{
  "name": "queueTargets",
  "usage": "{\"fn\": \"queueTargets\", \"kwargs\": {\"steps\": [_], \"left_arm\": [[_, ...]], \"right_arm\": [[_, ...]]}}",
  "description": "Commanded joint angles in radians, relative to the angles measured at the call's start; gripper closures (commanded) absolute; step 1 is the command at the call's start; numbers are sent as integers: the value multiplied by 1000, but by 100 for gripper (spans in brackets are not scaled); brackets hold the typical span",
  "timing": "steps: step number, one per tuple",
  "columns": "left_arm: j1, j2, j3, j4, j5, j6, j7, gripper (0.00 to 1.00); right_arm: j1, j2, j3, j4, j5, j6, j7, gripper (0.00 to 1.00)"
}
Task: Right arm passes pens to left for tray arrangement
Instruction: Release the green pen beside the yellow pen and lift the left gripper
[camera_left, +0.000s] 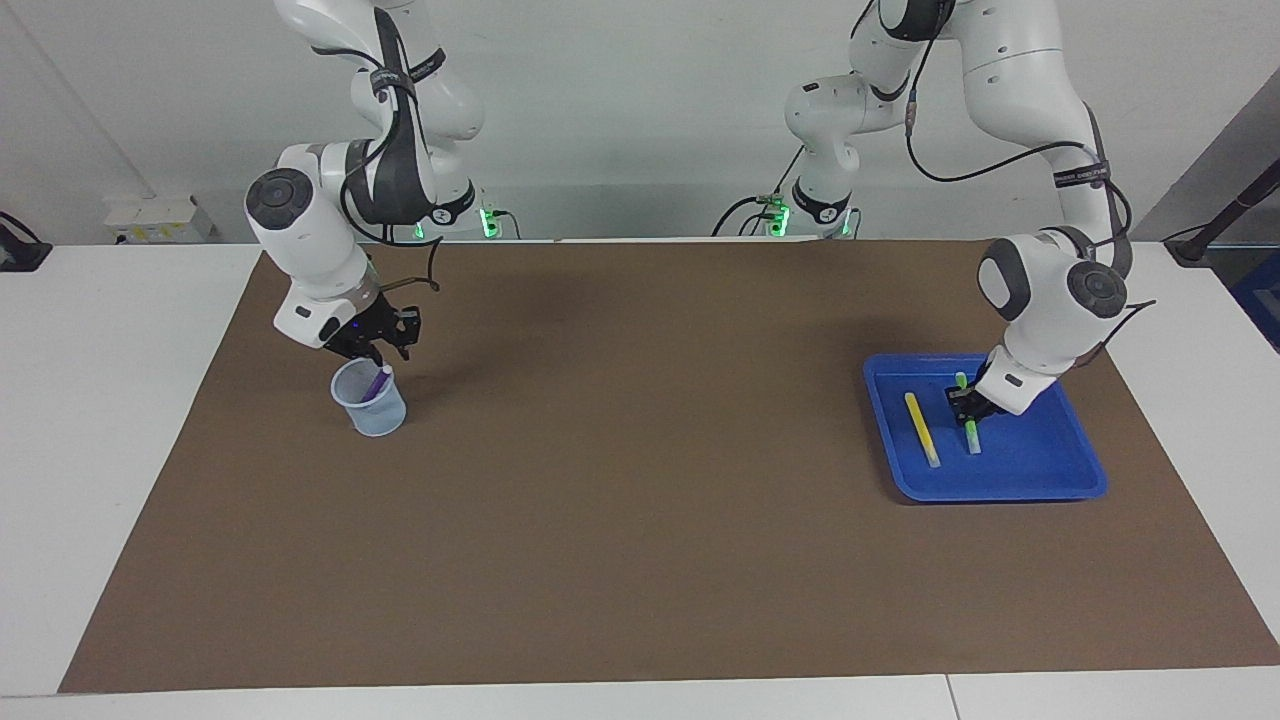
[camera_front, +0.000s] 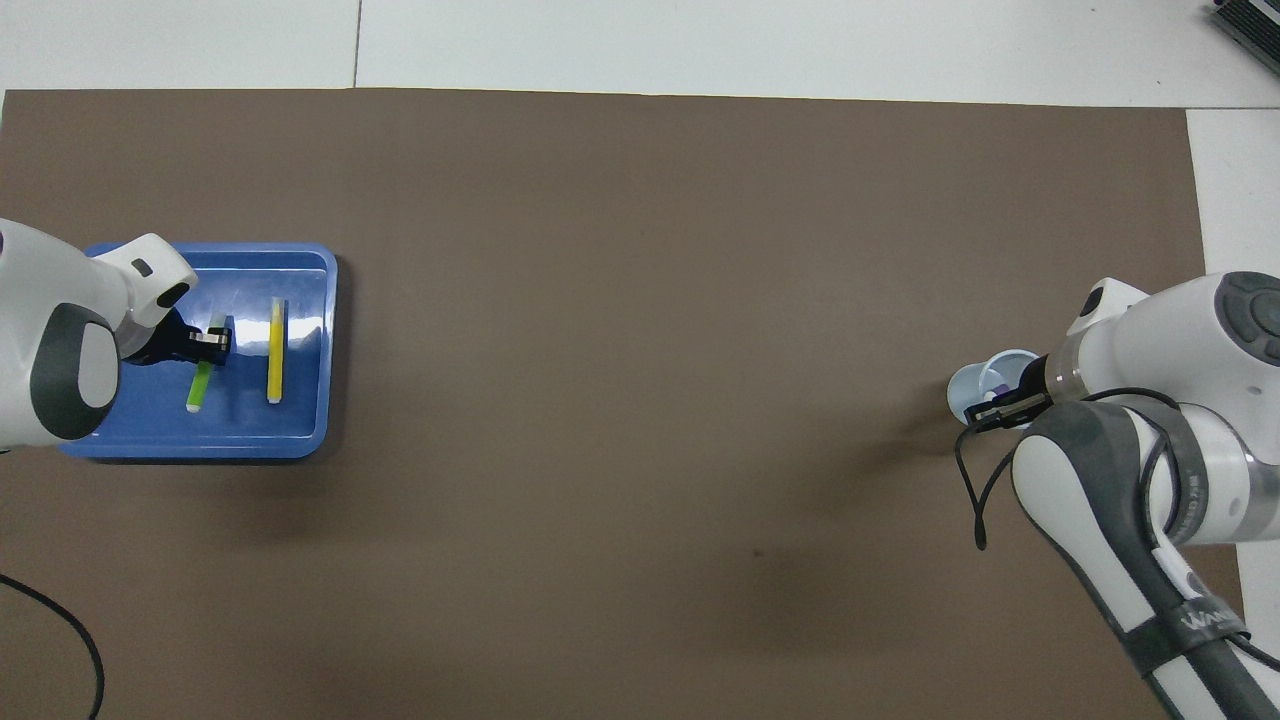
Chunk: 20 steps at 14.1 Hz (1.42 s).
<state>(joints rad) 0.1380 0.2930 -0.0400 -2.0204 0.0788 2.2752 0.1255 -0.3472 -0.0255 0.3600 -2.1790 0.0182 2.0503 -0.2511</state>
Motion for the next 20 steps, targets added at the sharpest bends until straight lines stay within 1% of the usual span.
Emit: {"fn": "queueTargets", "kwargs": {"steps": [1,3,4,5,6,9,11,13,15,16,17,20], "left_arm": [[-1,-9,0,-72,68,76,3,100],[-1,-9,0,-70,72,75,6,100],[-3,-9,-1,-64,72,69,6,98],[-8,-9,-1,-63,72,67,6,71],[-11,-9,-1,-60,72,66,2,49],[-15,-8,-3,-49,69,61,-7,34],[-15,-6,-3,-29,67,40,-7,33],[-14,-3,-4,3,58,-8,-7,33],[-15,-6,-4,38,38,-66,-7,32],[-15,-8,-4,60,24,-100,-7,32],[-15,-11,-6,84,13,-141,-7,32],[-15,-29,-11,147,-1,-259,-9,32]], "right_arm": [[-12,1,8,-16,2,44,15,56],[-13,7,8,-16,2,48,15,56],[-13,9,8,-16,2,53,15,56],[-12,9,8,-15,2,59,15,56],[-10,13,8,-15,2,64,15,56],[-12,22,7,-12,2,82,9,56],[-12,30,7,-12,0,97,6,57],[-12,32,7,-7,-12,99,3,59],[-12,35,7,1,-14,87,3,57],[-13,35,7,2,-12,76,3,46],[-13,35,7,5,-12,59,3,40],[-10,53,7,69,-29,-16,3,41]]}}
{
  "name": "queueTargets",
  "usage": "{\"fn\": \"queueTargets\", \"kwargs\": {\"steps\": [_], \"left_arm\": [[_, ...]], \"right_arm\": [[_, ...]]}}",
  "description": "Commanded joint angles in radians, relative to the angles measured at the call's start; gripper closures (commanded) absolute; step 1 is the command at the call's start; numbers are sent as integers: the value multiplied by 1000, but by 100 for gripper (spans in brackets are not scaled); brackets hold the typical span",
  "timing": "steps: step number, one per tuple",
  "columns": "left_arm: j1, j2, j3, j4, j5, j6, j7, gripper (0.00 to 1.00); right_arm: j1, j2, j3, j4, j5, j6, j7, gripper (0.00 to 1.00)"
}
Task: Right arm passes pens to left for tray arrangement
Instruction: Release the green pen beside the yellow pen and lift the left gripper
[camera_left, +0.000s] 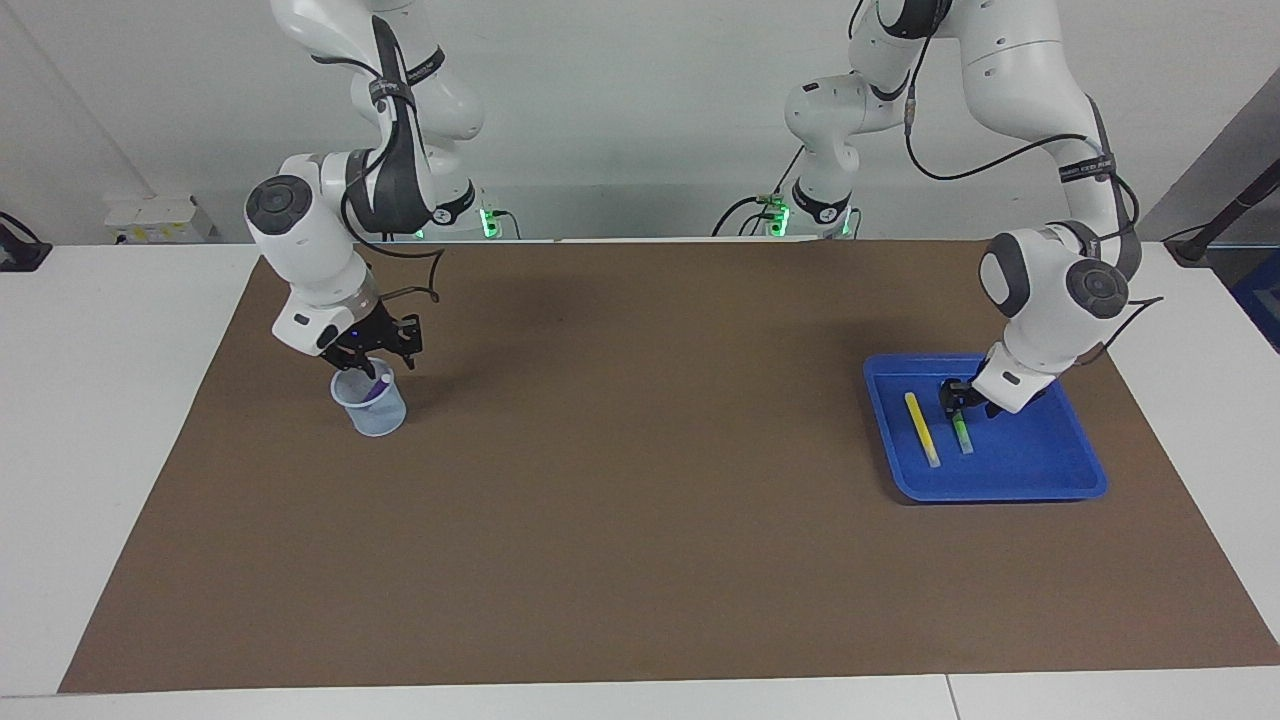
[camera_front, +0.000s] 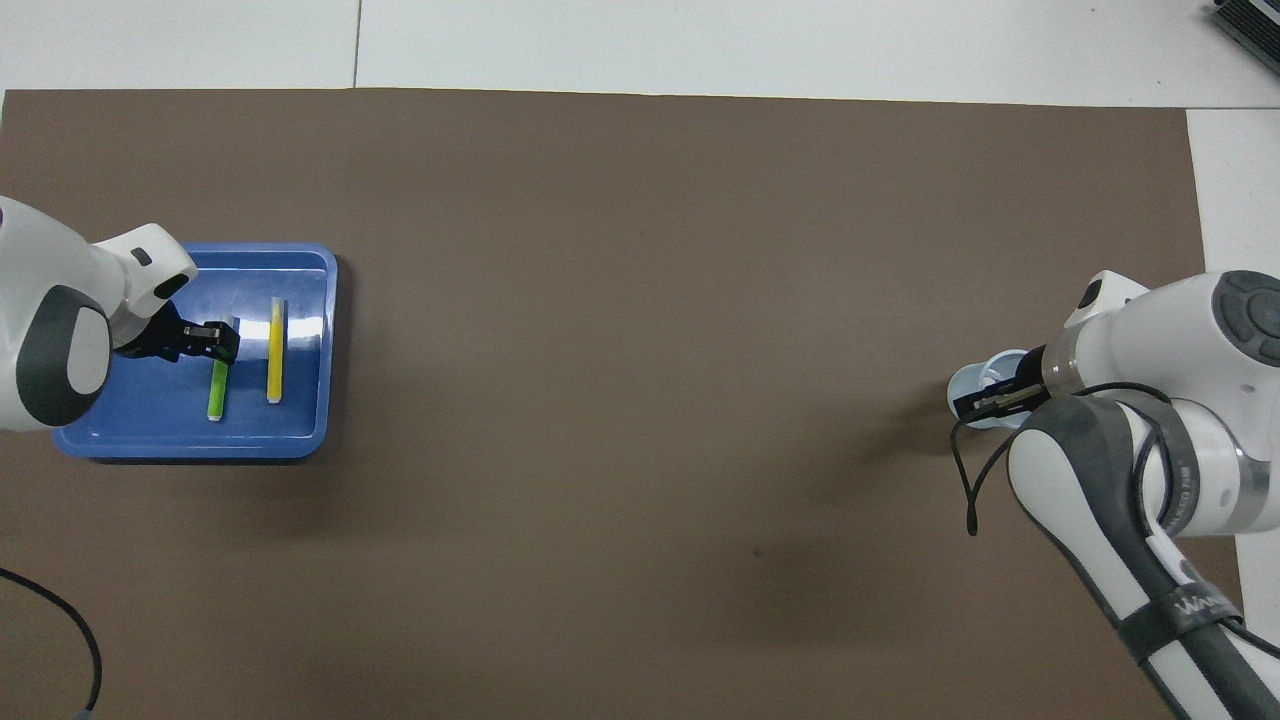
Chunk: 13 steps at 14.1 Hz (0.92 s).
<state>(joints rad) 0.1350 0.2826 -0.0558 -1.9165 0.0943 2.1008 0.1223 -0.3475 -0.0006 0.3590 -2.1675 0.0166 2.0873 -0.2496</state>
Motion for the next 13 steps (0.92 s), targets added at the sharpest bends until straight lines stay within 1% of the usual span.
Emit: {"fn": "queueTargets", "kwargs": {"steps": [1,3,5,7,9,11,13], "left_arm": [[-12,-25,5,57,-22,-116,-7,32],[-12,-49,5,82,-69,-171,-21,32],[-17,-68,5,122,-76,-241,-47,32],[-35,-89,5,155,-77,-301,-79,32],[-44,-115,1,163,-80,-330,-121,31],[-49,-134,-12,177,-112,-355,-160,31],[-49,-137,-27,203,-140,-384,-219,31]], "right_arm": [[-10,31,8,64,-50,-53,1,41],[-10,33,8,64,-79,-27,-19,48],[-13,39,8,57,-80,11,-26,49],[-15,39,9,48,-66,20,-17,48],[-15,42,9,44,-61,22,-11,49],[-15,47,9,44,-61,37,-13,52],[-15,47,9,43,-61,40,-13,53]]}}
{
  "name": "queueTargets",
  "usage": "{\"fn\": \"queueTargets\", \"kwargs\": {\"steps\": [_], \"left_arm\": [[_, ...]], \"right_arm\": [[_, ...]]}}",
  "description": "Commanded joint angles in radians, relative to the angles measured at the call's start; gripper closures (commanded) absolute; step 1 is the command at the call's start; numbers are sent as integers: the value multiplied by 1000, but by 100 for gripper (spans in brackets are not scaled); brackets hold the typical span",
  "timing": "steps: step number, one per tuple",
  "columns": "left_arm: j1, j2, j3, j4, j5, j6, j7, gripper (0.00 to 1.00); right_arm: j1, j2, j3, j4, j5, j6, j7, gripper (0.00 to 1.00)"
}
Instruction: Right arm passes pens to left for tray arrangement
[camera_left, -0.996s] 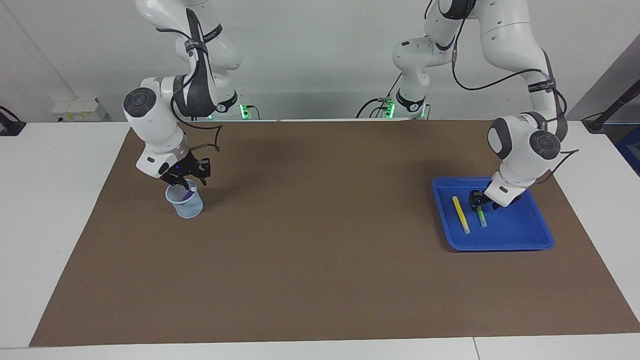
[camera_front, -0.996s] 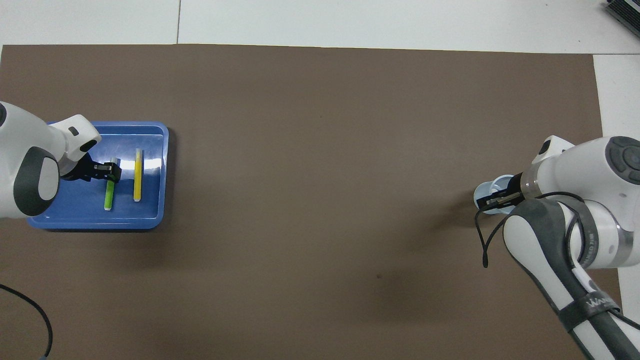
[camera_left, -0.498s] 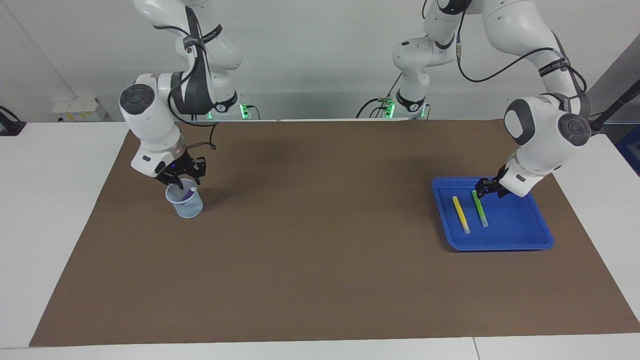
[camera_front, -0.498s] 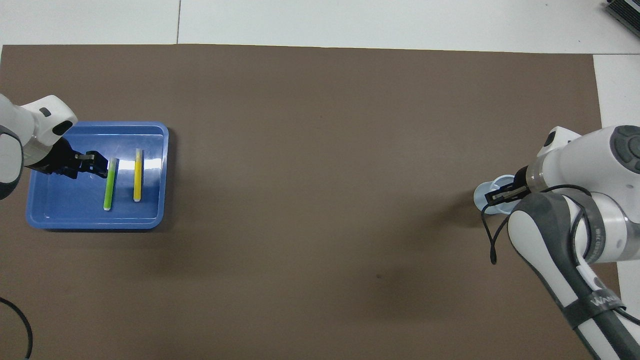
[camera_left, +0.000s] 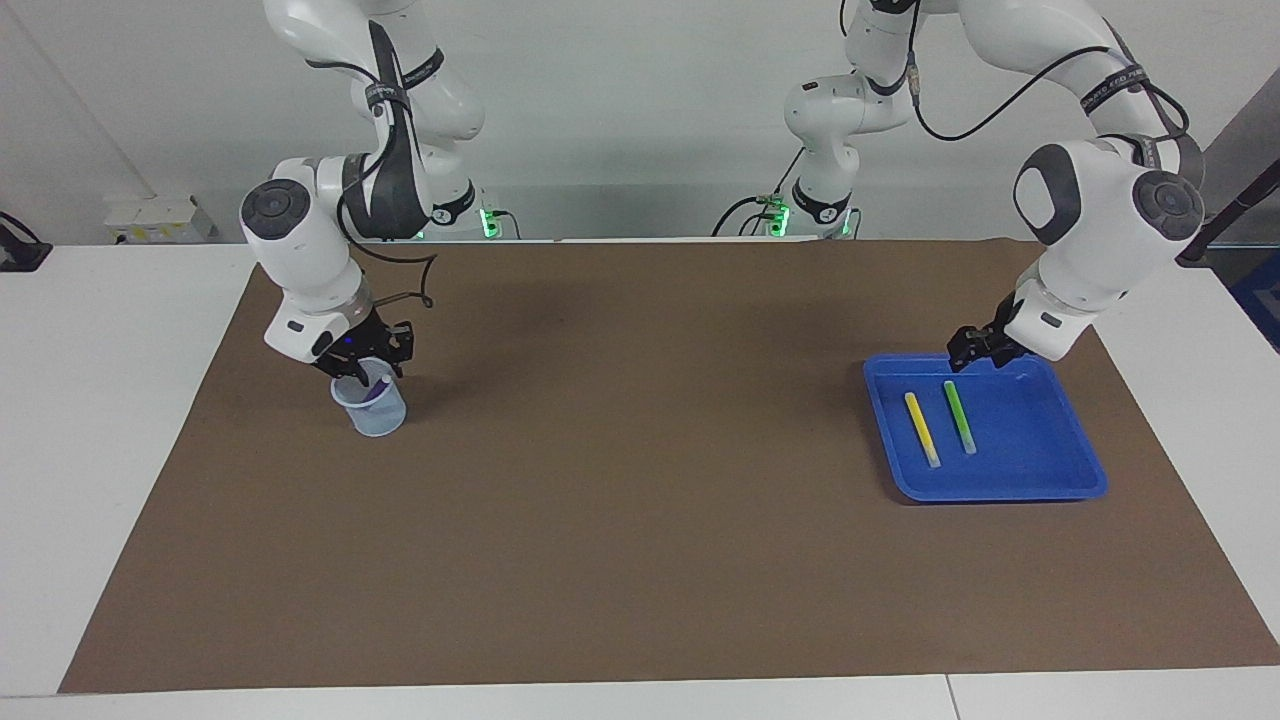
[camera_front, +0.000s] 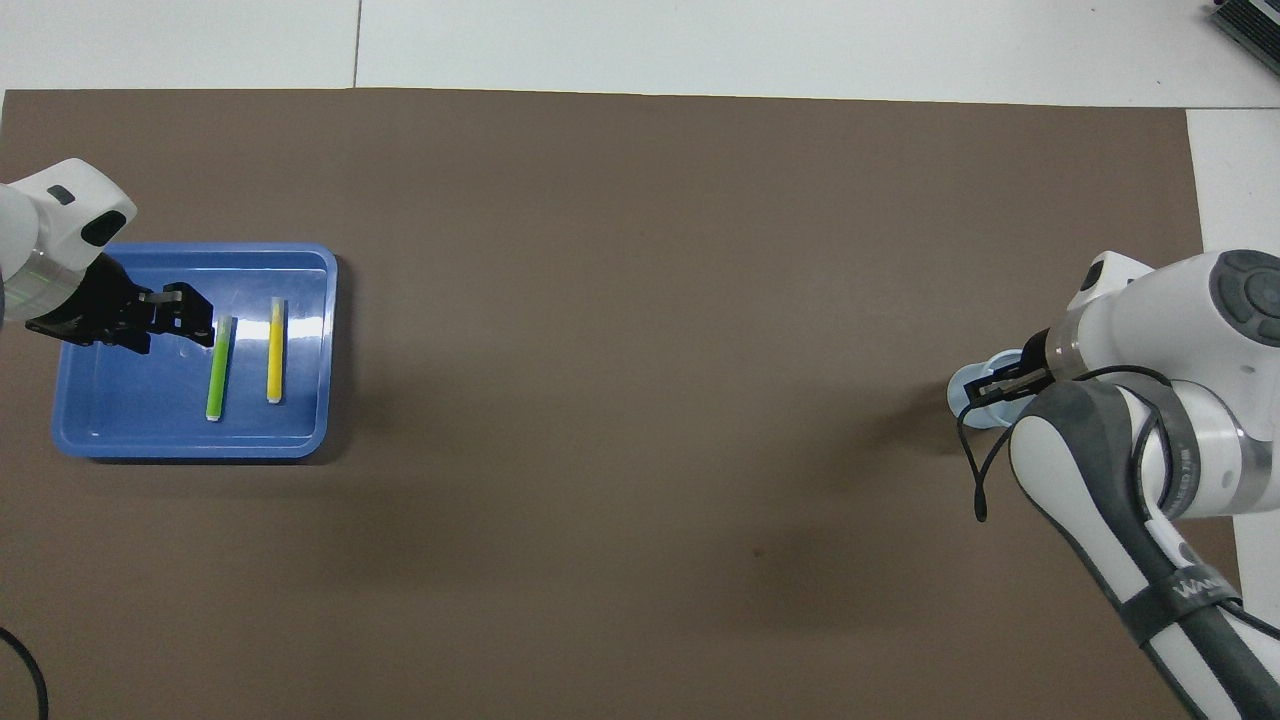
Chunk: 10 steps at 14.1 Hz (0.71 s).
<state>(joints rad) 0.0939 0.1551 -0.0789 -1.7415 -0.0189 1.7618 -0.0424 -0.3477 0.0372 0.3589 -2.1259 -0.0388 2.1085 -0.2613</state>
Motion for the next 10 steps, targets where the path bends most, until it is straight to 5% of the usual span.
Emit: {"fn": "queueTargets", "kwargs": {"steps": [1,10], "left_arm": [[-8,-12,-15,45,-38,-63,-91,31],[-6,-63,-53,69,-237,-67,-430,31]], "right_arm": [[-14,9,9,0,-6,19,-1,55],[-19,18,9,6,-6,21,-16,91]]}}
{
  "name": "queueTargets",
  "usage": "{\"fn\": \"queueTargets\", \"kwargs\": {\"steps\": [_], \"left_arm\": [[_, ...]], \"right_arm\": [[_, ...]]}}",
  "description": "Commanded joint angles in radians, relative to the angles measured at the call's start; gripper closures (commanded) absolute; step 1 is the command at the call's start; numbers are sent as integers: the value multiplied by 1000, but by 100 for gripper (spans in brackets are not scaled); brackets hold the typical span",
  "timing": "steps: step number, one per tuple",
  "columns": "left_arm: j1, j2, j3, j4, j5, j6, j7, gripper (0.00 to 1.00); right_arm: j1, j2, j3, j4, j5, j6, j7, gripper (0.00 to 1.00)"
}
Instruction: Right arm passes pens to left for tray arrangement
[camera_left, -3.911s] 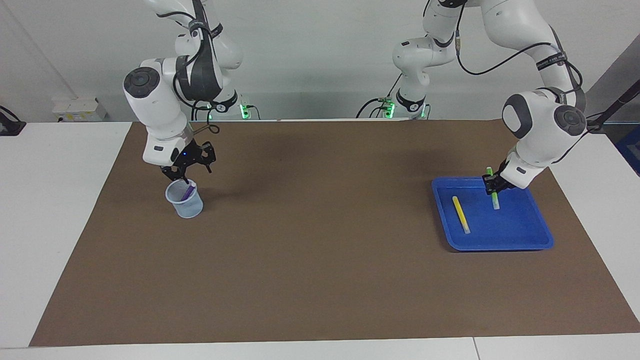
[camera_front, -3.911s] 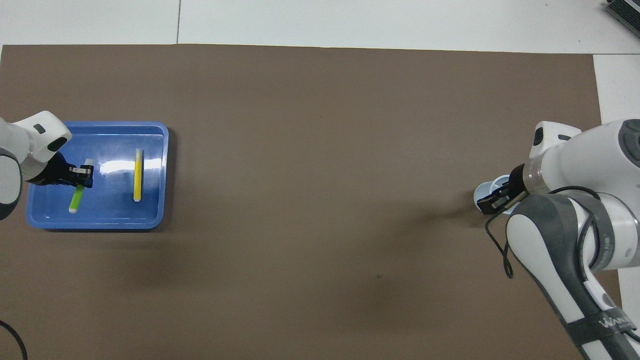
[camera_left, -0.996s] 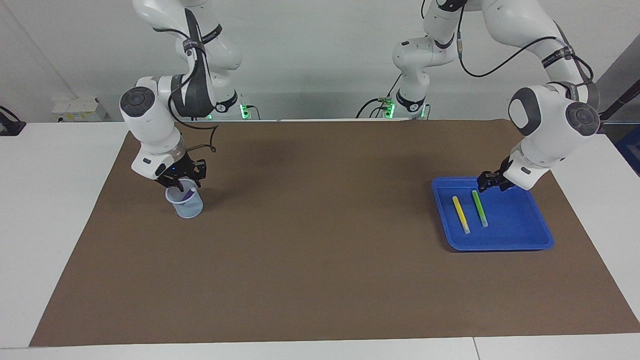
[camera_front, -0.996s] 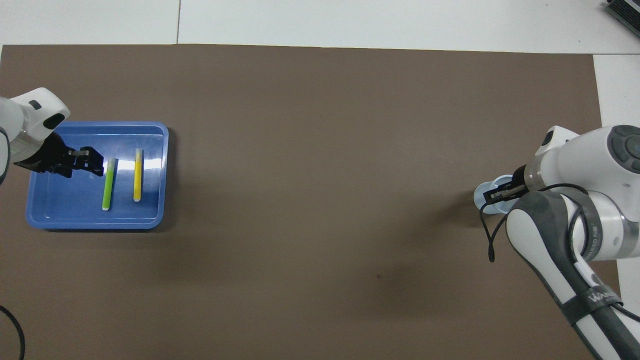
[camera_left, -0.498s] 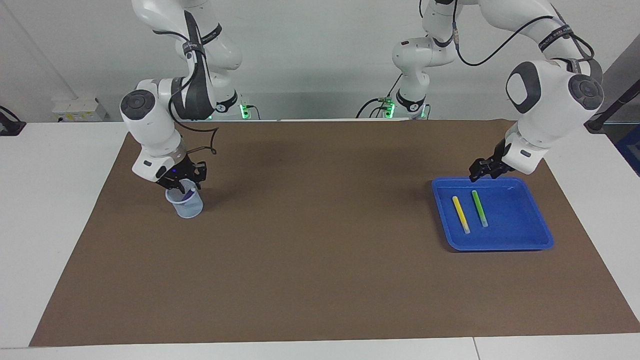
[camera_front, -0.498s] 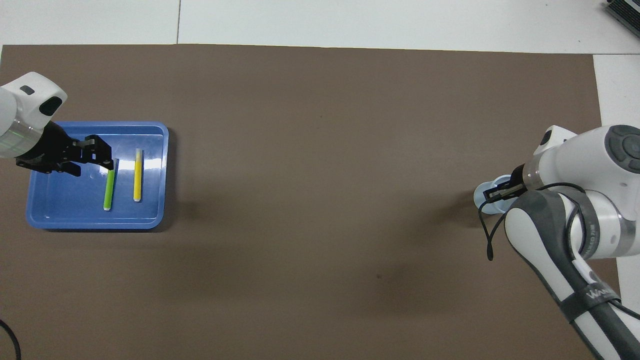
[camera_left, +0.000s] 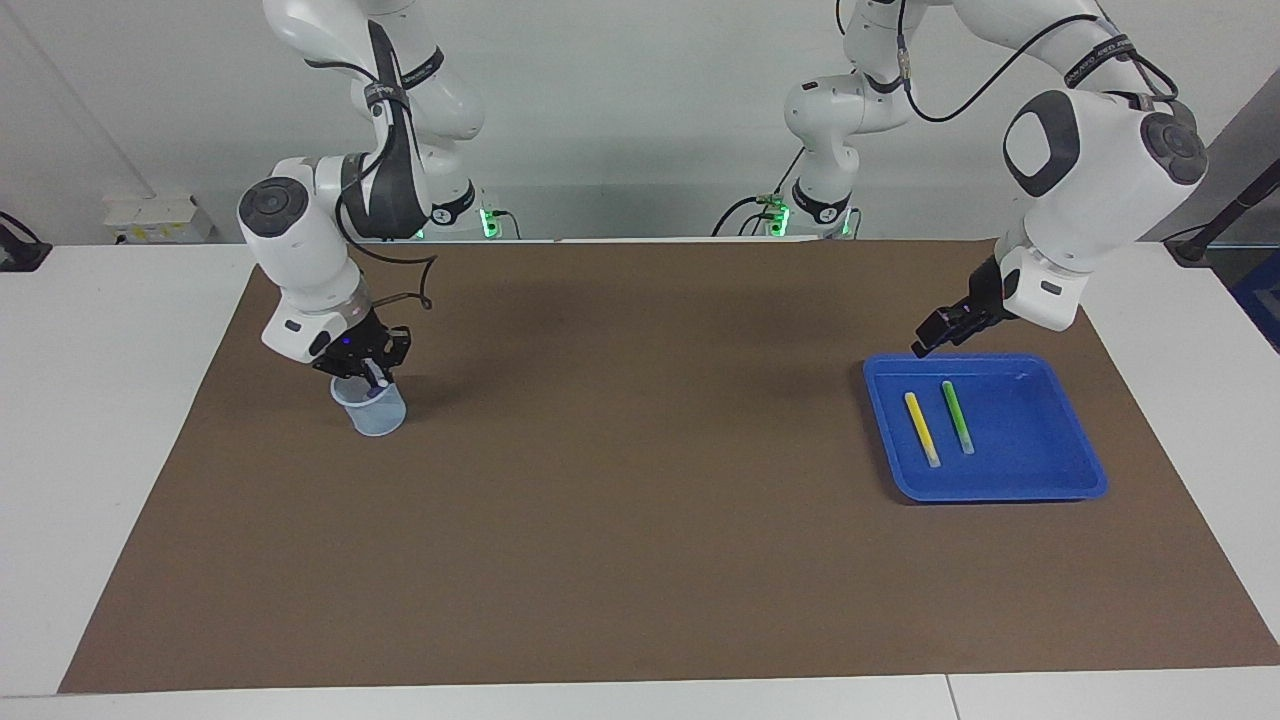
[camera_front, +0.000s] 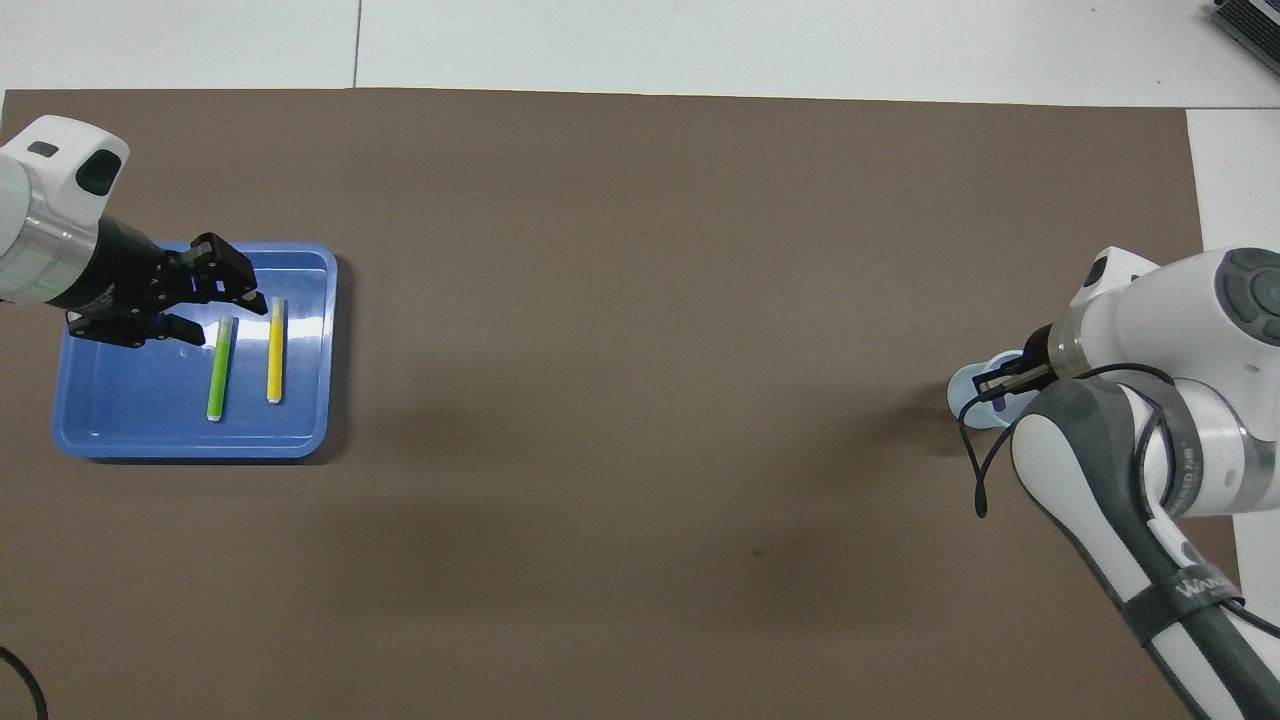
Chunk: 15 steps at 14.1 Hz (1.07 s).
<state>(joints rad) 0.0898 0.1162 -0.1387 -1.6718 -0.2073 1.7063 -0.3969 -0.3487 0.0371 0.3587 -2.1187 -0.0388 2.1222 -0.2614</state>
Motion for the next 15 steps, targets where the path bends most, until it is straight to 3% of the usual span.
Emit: {"fn": "queueTargets", "kwargs": {"steps": [1,2,3,4,9,12,15], "left_arm": [[-2,-32,5,0,-78,-7,-112,31],[-2,-41,5,-5,-105,-1,-150,31],[-4,-50,5,-9,-130,2,-190,31],[-4,-52,4,-11,-164,4,-225,31],[-27,-56,2,-19,-308,22,-382,31],[-54,-67,1,-45,-371,70,-454,31],[-87,-92,1,-107,-434,134,-519,27]], "right_arm": [[-18,18,8,0,-6,7,-16,90],[-18,18,9,0,-6,7,-16,84],[-18,18,9,-1,-6,18,-12,55],[-10,26,9,-4,-6,59,-10,48],[-15,30,9,-4,-7,68,-56,49],[-18,30,9,-1,-7,59,-59,60],[-22,30,9,6,-7,36,-61,61]]}}
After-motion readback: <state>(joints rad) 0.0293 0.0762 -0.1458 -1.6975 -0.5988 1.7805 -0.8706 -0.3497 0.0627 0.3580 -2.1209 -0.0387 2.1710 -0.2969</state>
